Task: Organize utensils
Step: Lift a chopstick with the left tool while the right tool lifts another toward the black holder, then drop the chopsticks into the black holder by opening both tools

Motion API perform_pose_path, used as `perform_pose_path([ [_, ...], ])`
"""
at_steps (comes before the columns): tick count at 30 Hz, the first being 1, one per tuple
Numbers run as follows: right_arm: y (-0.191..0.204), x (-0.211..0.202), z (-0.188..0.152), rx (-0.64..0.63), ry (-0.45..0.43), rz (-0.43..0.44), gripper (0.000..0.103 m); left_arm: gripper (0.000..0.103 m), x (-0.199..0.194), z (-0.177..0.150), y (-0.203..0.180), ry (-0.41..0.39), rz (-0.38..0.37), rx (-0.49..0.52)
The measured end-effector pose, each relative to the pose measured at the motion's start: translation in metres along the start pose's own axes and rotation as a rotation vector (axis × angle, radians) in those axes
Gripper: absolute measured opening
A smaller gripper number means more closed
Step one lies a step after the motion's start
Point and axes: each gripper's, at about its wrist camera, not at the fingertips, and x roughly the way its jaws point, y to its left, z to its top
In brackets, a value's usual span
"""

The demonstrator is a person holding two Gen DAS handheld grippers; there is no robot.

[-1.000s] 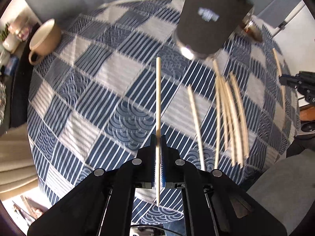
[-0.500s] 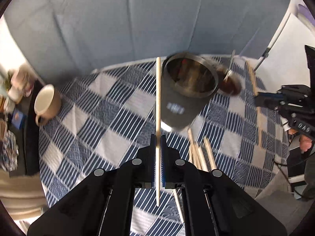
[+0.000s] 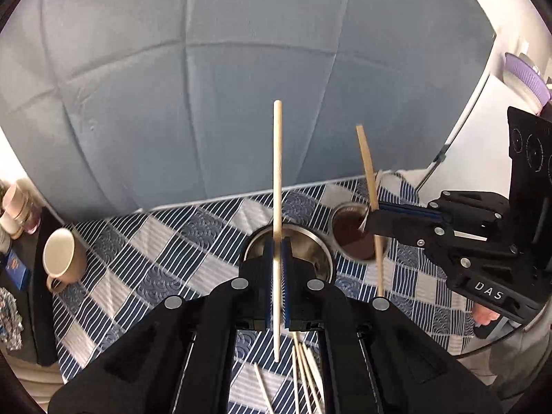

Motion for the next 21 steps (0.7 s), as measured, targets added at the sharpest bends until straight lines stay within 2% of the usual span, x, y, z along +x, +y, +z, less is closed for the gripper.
perform_pose_path([
  [1, 0.0, 0.001, 0.004, -0.001, -0.005, 0.004, 0.005, 0.005, 0.0, 0.002, 0.001, -0.02, -0.027, -0.005],
  [4, -0.003, 0.004, 0.015, -0.007, -0.03, 0.012, 0.005, 0.005, 0.008, 0.005, 0.004, -0.037, -0.038, -0.014],
  [7, -0.006, 0.011, 0.023, -0.004, -0.053, 0.023, 0.005, 0.005, 0.013, 0.007, 0.01, -0.065, -0.101, -0.042],
  [13, -0.013, 0.024, 0.029, 0.015, -0.094, 0.074, 0.005, 0.005, 0.026, 0.009, 0.024, -0.126, -0.114, -0.099],
  [21, -0.032, 0.053, 0.009, 0.067, -0.072, 0.108, 0.005, 0.005, 0.039, -0.001, 0.033, -0.186, -0.104, -0.063],
])
